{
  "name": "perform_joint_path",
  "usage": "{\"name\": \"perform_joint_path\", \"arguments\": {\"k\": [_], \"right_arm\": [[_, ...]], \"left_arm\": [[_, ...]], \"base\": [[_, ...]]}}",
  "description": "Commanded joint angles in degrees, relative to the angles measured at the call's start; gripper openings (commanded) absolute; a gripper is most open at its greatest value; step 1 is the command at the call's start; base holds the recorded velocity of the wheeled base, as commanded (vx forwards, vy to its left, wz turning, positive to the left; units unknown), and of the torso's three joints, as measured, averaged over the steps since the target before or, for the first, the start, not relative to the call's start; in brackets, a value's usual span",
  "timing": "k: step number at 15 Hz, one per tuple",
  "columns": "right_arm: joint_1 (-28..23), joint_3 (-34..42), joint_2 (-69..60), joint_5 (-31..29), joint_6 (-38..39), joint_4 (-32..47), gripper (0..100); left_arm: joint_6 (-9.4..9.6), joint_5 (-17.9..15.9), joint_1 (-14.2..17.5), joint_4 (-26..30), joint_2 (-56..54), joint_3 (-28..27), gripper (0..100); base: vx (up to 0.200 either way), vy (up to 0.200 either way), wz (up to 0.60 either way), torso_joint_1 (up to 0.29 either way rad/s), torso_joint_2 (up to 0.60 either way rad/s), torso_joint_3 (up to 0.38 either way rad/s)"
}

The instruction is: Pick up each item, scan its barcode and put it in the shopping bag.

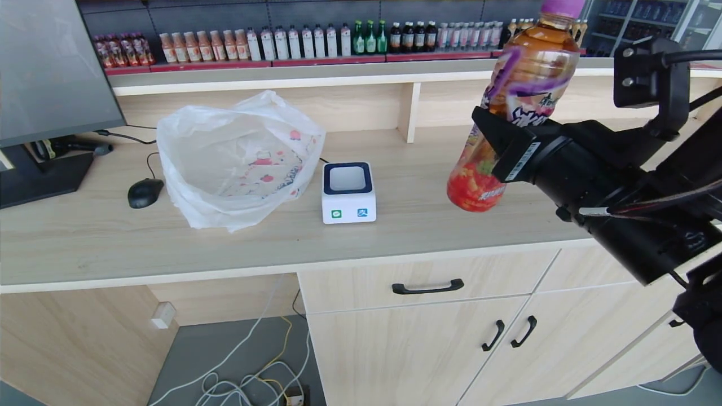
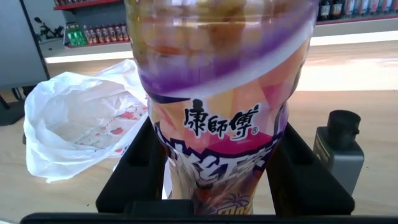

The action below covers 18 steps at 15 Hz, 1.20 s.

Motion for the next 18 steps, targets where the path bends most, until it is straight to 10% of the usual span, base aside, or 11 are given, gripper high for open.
{"name": "perform_joint_path", "arguments": {"k": [1, 13, 18], "right_arm": [[0.6, 3.4, -3.1, 0.0, 0.1, -0.1, 0], [4.3, 20.3, -14.5, 5.6, -4.1, 0.1, 0], [8.9, 20.3, -14.5, 5.2, -19.0, 0.1, 0]], "left_arm": [[-0.04, 0.0, 0.0, 0.0, 0.0, 0.0, 100], [-0.04, 0.0, 0.0, 0.0, 0.0, 0.0, 100], [-0.04, 0.0, 0.0, 0.0, 0.0, 0.0, 100]], "base": [[0.0, 0.0, 0.0, 0.0, 0.0, 0.0], [0.0, 0.0, 0.0, 0.0, 0.0, 0.0], [0.0, 0.0, 0.0, 0.0, 0.0, 0.0]]}}
